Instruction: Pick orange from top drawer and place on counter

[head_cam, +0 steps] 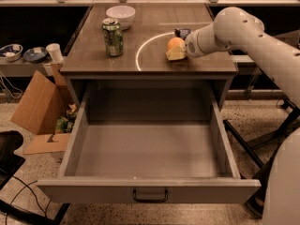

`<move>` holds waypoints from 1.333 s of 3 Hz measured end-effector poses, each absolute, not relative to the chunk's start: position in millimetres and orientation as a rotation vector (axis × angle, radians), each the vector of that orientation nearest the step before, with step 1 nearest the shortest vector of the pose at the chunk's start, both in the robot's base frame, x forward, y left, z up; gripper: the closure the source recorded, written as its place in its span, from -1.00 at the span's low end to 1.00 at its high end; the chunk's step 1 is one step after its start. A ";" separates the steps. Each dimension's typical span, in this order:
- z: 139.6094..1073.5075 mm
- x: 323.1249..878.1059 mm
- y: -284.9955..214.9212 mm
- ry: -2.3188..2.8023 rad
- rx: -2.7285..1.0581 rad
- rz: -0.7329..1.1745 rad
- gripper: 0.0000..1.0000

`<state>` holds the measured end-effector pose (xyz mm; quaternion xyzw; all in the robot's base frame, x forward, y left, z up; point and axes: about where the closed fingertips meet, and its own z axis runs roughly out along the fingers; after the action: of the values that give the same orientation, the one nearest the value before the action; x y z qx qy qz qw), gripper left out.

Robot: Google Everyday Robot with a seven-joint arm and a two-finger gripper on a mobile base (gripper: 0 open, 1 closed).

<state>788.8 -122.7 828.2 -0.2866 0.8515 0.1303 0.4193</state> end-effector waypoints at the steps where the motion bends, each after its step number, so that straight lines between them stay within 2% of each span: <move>1: 828.1 788.8 -122.6 2.135 -0.719 0.327 -1.00; 2: 828.1 788.8 -122.6 2.135 -0.719 0.327 -1.00; 4: 914.8 755.9 -119.9 2.021 -0.841 0.161 -1.00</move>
Offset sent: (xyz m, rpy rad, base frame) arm 0.0000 0.0000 0.0000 0.0000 0.0000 0.0000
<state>755.9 -119.9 914.8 -0.3409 0.8195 0.0652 0.4560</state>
